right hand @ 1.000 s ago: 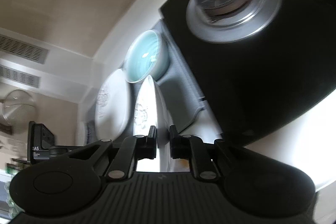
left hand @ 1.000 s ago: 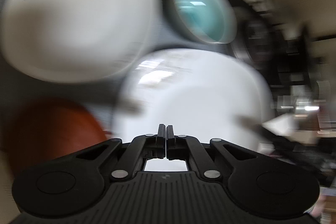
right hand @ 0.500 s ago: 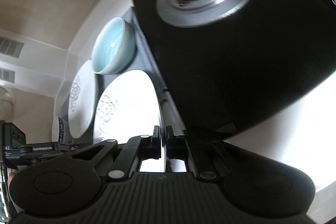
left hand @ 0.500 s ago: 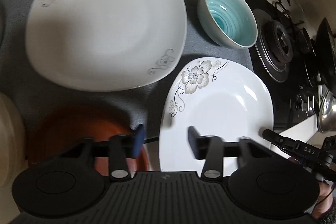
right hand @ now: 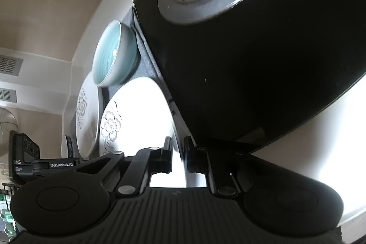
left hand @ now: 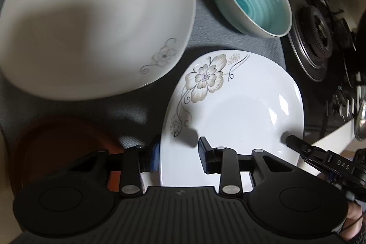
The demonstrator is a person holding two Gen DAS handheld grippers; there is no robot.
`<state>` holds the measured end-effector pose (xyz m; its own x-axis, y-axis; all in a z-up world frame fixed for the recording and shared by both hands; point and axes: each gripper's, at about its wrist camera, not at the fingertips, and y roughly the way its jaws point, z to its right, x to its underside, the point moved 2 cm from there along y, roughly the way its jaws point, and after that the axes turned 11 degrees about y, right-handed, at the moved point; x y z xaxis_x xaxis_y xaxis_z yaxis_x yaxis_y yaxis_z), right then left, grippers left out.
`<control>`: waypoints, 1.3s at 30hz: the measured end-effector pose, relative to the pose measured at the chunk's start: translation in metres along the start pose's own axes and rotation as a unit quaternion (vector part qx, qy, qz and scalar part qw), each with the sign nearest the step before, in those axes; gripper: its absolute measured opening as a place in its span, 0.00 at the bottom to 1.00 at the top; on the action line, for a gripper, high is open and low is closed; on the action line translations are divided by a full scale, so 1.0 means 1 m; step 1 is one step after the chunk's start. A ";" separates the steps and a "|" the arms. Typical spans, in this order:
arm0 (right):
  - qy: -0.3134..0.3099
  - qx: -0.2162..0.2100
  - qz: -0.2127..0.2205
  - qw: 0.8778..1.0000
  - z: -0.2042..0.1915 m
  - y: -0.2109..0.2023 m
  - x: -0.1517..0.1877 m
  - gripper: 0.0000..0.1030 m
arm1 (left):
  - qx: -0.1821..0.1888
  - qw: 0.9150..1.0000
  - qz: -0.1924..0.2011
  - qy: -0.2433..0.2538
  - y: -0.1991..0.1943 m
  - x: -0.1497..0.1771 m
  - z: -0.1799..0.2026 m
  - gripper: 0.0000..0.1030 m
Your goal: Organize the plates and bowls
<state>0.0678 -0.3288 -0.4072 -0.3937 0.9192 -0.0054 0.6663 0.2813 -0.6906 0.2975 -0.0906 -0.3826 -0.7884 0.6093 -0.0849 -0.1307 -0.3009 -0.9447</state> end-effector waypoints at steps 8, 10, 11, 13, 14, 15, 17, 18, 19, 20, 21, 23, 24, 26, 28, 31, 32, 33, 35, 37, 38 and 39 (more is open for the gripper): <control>-0.048 0.012 0.006 0.999 -0.020 -0.011 0.001 0.06 | 0.037 0.999 0.032 -0.008 -0.022 0.009 -0.009 0.29; -0.044 0.020 0.003 0.999 -0.017 -0.006 -0.001 0.06 | 0.045 0.999 0.021 -0.014 -0.017 0.011 -0.015 0.29; -0.034 0.017 0.001 0.999 -0.013 -0.004 -0.001 0.06 | 0.044 0.999 0.017 -0.018 -0.013 0.013 -0.018 0.29; -0.027 0.005 0.001 1.000 -0.011 -0.003 0.000 0.06 | 0.044 0.998 0.009 -0.032 -0.009 0.016 -0.026 0.26; -0.031 -0.001 0.002 1.000 -0.013 -0.004 0.001 0.06 | 0.047 0.998 0.011 -0.036 -0.010 0.018 -0.029 0.26; -0.038 -0.007 0.002 0.999 -0.017 -0.006 0.002 0.06 | 0.049 0.998 0.014 -0.040 -0.013 0.020 -0.033 0.26; -0.042 -0.022 0.004 0.999 -0.024 -0.011 0.003 0.06 | 0.060 0.997 0.017 -0.048 -0.019 0.023 -0.038 0.25; -0.042 -0.025 0.004 0.999 -0.026 -0.014 0.002 0.06 | 0.062 0.997 0.019 -0.050 -0.019 0.020 -0.035 0.22; -0.045 -0.026 0.004 0.999 -0.029 -0.017 0.002 0.06 | 0.066 0.996 0.023 -0.049 -0.024 0.021 -0.034 0.22; -0.047 -0.030 0.004 0.998 -0.032 -0.019 0.002 0.06 | 0.068 0.996 0.028 -0.047 -0.030 0.023 -0.035 0.22; -0.044 -0.035 0.003 0.998 -0.034 -0.021 0.001 0.06 | 0.069 0.996 0.035 -0.047 -0.035 0.024 -0.035 0.21; -0.051 -0.040 0.001 0.998 -0.042 -0.023 0.001 0.06 | 0.075 0.995 0.043 -0.056 -0.044 0.027 -0.035 0.21; -0.056 -0.042 0.001 0.998 -0.046 -0.024 0.001 0.06 | 0.081 0.994 0.045 -0.064 -0.048 0.029 -0.038 0.21; -0.054 -0.048 0.000 0.997 -0.051 -0.026 0.002 0.06 | 0.083 0.993 0.053 -0.069 -0.056 0.031 -0.040 0.21; -0.054 -0.051 0.000 0.997 -0.056 -0.028 0.003 0.06 | 0.076 0.993 0.063 -0.065 -0.065 0.032 -0.038 0.21; -0.057 -0.063 -0.003 0.996 -0.066 -0.023 0.001 0.06 | 0.072 0.992 0.081 -0.066 -0.079 0.032 -0.042 0.21; -0.059 -0.065 -0.003 0.996 -0.070 -0.021 0.000 0.06 | 0.071 0.991 0.088 -0.068 -0.084 0.032 -0.045 0.21; -0.062 -0.069 -0.005 0.996 -0.075 -0.018 -0.001 0.06 | 0.068 0.991 0.095 -0.070 -0.088 0.031 -0.049 0.21; -0.069 -0.073 -0.010 0.995 -0.086 -0.009 -0.002 0.06 | 0.059 0.990 0.107 -0.076 -0.096 0.029 -0.059 0.21; -0.084 -0.071 -0.017 0.994 -0.100 0.003 -0.001 0.06 | 0.048 0.989 0.114 -0.084 -0.102 0.028 -0.072 0.21; -0.088 -0.070 -0.021 0.993 -0.106 0.010 -0.001 0.06 | 0.042 0.988 0.117 -0.089 -0.104 0.028 -0.079 0.21; -0.092 -0.068 -0.026 0.993 -0.112 0.018 -0.001 0.06 | 0.036 0.988 0.119 -0.093 -0.107 0.028 -0.088 0.21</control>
<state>0.1512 -0.2936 -0.3382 -0.5302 0.8404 -0.1123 0.7169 0.3736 -0.5887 0.3426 0.0235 -0.3116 -0.8978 0.3722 -0.2352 0.0337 -0.4746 -0.8795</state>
